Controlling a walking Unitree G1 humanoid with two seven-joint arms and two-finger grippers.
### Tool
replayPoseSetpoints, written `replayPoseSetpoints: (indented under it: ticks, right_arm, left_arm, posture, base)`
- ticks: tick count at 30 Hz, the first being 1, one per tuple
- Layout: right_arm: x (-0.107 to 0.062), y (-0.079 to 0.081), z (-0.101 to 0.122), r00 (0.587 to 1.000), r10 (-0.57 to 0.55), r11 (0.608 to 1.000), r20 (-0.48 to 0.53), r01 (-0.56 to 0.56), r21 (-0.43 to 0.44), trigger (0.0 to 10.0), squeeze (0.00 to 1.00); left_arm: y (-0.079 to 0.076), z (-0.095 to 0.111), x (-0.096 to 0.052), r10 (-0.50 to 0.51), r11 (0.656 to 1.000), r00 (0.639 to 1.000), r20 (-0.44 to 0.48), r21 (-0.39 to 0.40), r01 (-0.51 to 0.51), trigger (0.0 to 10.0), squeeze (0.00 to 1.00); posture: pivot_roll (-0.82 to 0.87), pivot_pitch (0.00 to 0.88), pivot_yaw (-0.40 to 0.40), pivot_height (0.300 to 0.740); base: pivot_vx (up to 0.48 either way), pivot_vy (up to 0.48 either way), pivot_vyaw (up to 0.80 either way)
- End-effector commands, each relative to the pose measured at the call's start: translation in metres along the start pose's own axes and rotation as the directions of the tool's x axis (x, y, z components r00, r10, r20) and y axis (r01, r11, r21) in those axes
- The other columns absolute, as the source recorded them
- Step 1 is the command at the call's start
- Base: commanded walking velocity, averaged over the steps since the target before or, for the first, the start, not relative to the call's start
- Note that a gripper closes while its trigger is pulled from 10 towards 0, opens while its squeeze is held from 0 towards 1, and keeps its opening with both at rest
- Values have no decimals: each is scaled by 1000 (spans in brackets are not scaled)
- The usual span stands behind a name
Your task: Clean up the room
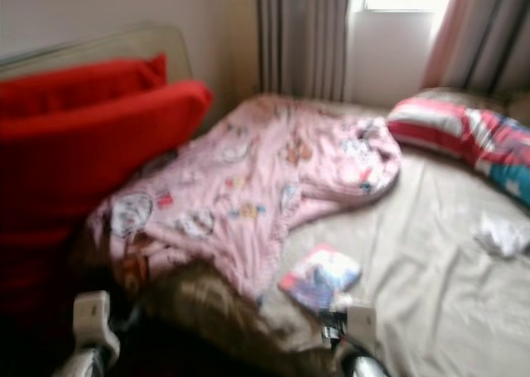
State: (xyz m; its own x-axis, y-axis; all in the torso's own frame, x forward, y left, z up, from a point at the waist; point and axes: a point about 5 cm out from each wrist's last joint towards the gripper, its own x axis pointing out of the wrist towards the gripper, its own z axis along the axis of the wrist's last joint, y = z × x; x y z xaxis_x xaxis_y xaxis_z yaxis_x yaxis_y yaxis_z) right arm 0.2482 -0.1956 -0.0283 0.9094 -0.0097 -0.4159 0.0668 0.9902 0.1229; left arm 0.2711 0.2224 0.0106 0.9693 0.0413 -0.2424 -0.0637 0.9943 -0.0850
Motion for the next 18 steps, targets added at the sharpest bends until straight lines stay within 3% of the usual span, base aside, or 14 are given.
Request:
replayPoseSetpoints:
  ticks: [1, 18]
  right_arm:
    - [3, 9, 3, 1000, 12, 1000, 10, -12, 6, 10000, 0]
    - [9, 11, 11, 1000, 14, 1000, 20, -14, 6, 10000, 0]
  left_arm:
    - [10, 3, -1, 26, 1000, 1000, 4, 14, -26, 10000, 0]
    - [9, 6, -1, 7, 1000, 1000, 11, 23, -7, 10000, 0]
  posture:
    - [8, 30, 30, 636]
    - [7, 54, 39, 636]
  base:
    - [266, 0, 0]
    - [256, 0, 0]
